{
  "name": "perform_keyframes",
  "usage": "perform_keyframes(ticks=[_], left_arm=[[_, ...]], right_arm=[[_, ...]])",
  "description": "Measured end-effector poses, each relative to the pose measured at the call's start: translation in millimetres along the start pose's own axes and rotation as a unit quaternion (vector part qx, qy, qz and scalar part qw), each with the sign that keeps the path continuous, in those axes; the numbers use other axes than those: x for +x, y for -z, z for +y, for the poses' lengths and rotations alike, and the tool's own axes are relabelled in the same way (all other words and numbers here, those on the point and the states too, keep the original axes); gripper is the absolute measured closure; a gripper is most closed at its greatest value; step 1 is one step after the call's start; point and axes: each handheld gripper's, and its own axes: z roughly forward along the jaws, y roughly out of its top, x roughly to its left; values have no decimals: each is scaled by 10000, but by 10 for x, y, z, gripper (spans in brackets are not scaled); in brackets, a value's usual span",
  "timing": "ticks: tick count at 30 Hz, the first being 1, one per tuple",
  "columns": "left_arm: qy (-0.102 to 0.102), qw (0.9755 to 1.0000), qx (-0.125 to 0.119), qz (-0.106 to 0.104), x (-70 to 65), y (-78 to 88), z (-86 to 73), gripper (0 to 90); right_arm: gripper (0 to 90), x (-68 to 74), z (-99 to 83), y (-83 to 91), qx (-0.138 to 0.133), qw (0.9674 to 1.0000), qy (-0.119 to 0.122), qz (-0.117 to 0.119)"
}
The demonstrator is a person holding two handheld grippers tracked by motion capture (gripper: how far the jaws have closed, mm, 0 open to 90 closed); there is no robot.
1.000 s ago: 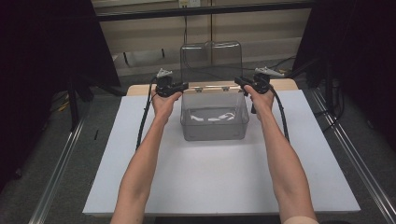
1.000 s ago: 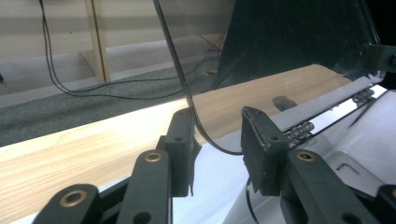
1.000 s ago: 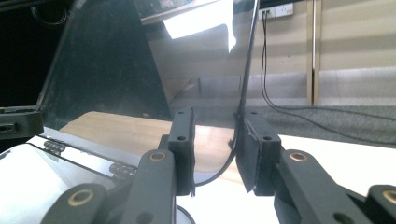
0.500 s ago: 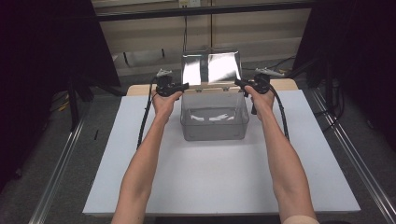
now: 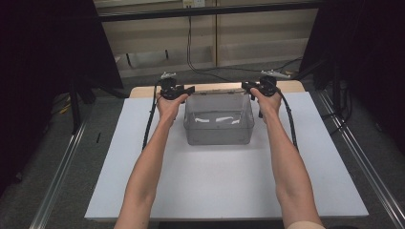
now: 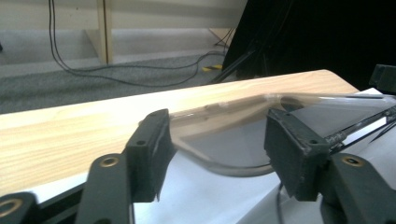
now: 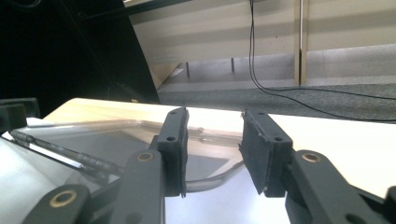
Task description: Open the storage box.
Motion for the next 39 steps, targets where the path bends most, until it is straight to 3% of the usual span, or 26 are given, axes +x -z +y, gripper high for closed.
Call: perform_keyframes(ticks=[7, 16, 19, 28, 30, 39], left_arm=[[-190, 9998, -45, -12, -60, -5, -1, 393], [-399, 9991, -47, 168, -104, 45, 19, 217], [-265, 9992, -188, 211, -85, 93, 32, 184], [-524, 9979, -224, 293, -129, 175, -1, 71], [-478, 9982, -292, 223, -136, 200, -36, 48], [-644, 9970, -440, -12, -183, 308, -125, 43]], right_arm=[[552, 21, 16, 21, -74, 9997, 228, 12], [344, 9, -1, 116, -187, 9994, 287, -81], [257, 26, 0, 147, -235, 9990, 365, -118], [136, 73, 11, 209, -371, 9981, 446, -199], [129, 101, 17, 215, -392, 9979, 482, -163], [67, 126, 19, 306, -510, 9972, 528, -112]])
